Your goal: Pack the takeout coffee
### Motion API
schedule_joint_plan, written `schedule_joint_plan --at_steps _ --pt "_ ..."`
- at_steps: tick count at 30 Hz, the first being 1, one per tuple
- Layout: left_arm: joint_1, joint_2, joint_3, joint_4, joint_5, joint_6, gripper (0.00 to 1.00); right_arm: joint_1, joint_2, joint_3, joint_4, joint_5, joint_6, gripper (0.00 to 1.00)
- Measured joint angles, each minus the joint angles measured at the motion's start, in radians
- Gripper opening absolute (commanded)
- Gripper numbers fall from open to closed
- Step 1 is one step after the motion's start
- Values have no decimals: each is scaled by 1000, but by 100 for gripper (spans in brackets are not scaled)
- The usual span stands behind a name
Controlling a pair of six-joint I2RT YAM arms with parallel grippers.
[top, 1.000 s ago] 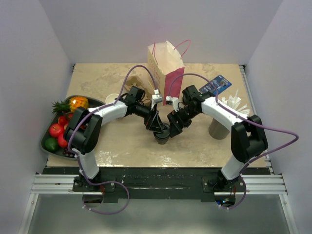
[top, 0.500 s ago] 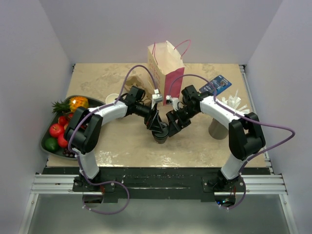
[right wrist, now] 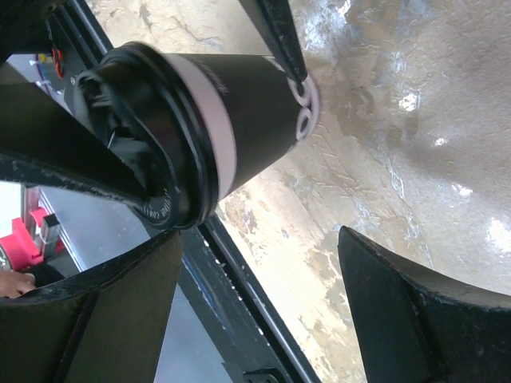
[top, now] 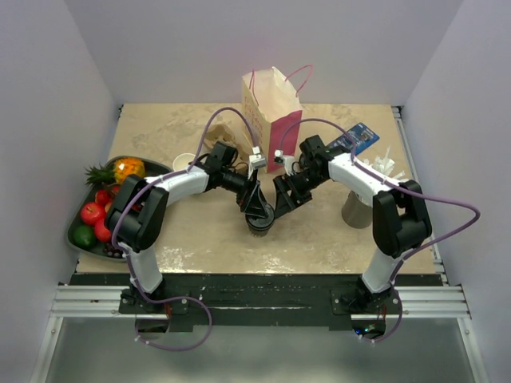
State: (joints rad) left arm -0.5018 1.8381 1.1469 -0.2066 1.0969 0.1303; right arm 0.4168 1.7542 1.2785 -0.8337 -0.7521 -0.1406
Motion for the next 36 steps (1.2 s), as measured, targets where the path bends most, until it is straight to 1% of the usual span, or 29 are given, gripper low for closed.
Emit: schedule_joint_plan --at_steps 14,18,24,29,36 --pt "-2 2 0 2 0 -3 94 0 33 5 26 -13 36 83" --pt "3 2 0 -5 20 11 98 0 33 18 26 -38 32 84" --pt "19 -2 1 -12 52 23 99 -1 36 45 25 -95 32 84" --pt "45 -4 1 -55 61 45 99 -1 60 74 27 -132 32 84" --pt "61 -72 -45 -74 23 47 99 2 134 97 38 -142 40 83"
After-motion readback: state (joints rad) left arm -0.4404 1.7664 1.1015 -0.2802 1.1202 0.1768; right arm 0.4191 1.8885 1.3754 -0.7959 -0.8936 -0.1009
